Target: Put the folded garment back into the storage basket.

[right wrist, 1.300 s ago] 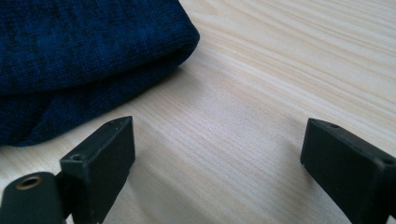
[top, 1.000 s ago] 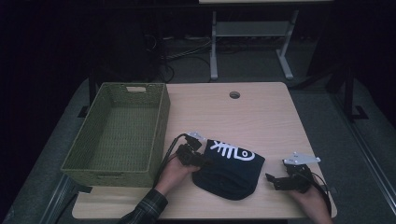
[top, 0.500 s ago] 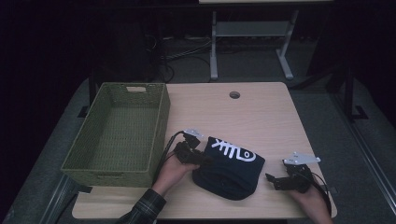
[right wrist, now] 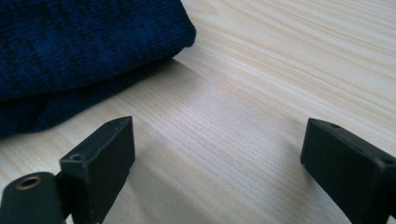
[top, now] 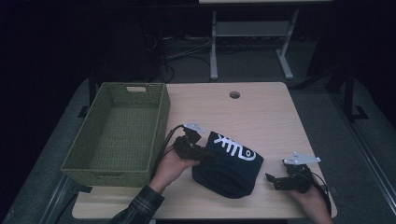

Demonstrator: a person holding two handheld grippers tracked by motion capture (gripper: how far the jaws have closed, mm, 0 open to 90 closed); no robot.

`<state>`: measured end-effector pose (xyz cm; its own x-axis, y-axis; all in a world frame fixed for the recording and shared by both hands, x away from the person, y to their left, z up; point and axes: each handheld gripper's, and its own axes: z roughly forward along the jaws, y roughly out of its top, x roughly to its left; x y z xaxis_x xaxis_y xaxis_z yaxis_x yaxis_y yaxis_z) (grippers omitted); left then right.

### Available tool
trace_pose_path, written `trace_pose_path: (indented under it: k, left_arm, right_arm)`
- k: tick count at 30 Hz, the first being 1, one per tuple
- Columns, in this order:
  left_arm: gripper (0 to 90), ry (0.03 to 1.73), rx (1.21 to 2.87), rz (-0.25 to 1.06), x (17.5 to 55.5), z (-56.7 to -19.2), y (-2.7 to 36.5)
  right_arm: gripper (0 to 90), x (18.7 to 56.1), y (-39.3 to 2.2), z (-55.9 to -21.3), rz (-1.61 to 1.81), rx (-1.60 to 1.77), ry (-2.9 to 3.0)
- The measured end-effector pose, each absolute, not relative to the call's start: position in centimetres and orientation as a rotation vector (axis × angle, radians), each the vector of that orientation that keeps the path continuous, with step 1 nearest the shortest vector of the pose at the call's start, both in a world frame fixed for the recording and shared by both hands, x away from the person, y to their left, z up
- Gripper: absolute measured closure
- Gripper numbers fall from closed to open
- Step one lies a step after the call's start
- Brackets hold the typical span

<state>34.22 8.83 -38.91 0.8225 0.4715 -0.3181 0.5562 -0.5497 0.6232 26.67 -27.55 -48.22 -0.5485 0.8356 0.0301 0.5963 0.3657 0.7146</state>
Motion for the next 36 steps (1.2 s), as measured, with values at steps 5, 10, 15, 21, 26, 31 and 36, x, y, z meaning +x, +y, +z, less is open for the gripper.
trace_pose_path:
  k: [5, 10, 15, 21, 26, 31, 36]
  left_arm:
    - [70.6, 0.732, 2.275, -0.133, 34.3, -37.1, 8.9]
    - [70.8, 0.722, 2.287, -0.127, 34.5, -35.5, 9.1]
    - [70.7, 0.718, 2.302, -0.121, 34.6, -34.1, 9.6]
    - [70.9, 0.708, 2.319, -0.117, 34.7, -32.5, 10.1]
    - [71.1, 0.695, 2.326, -0.114, 34.6, -31.3, 10.6]
    - [71.2, 0.685, 2.347, -0.096, 34.7, -29.9, 11.1]
    - [71.2, 0.686, 2.347, -0.086, 34.7, -28.6, 11.7]
  right_arm:
    - [9.6, 26.7, -27.6, -48.2, 0.987, 1.257, 2.294]
    - [9.6, 26.7, -27.5, -48.2, 0.991, 1.259, 2.293]
    - [9.6, 26.7, -27.6, -48.2, 0.99, 1.256, 2.295]
    - [9.6, 26.7, -27.6, -48.2, 0.99, 1.254, 2.295]
    - [9.5, 26.7, -27.6, -48.2, 0.99, 1.255, 2.296]
    - [9.6, 26.7, -27.6, -48.2, 0.989, 1.254, 2.296]
    - [9.6, 26.7, -27.6, -48.2, 0.99, 1.256, 2.294]
